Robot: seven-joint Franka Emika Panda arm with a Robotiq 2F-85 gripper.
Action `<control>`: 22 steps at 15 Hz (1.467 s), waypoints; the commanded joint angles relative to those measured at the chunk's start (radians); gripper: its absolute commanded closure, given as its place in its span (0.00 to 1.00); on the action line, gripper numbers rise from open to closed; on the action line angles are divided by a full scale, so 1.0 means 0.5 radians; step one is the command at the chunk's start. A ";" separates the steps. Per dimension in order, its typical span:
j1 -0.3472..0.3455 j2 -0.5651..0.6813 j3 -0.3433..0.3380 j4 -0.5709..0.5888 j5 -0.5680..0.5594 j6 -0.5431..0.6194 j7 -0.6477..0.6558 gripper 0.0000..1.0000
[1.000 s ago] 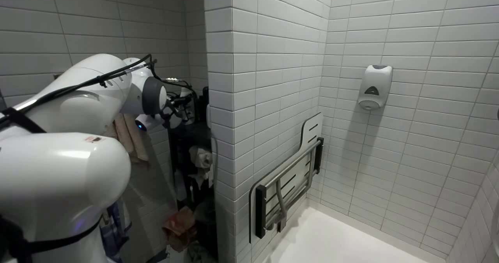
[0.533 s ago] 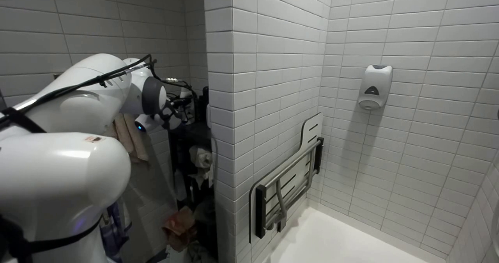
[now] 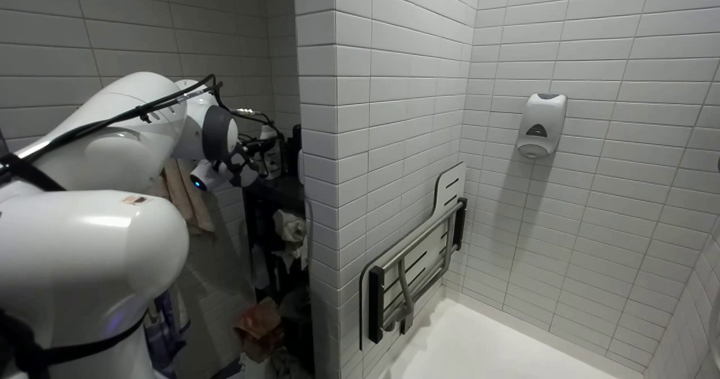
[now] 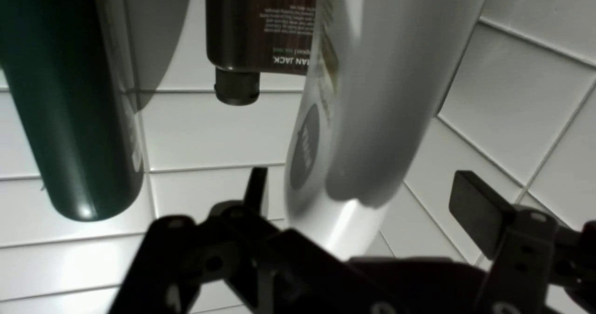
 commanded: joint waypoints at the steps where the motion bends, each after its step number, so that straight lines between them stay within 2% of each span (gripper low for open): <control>1: -0.013 -0.197 0.008 -0.277 0.059 -0.089 -0.002 0.00; 17: -0.013 -0.628 0.026 -1.002 0.218 -0.260 0.008 0.00; 18: -0.057 -0.643 0.088 -1.042 0.204 -0.277 -0.015 0.00; 22: -0.093 -0.746 0.156 -1.232 0.217 -0.329 -0.011 0.00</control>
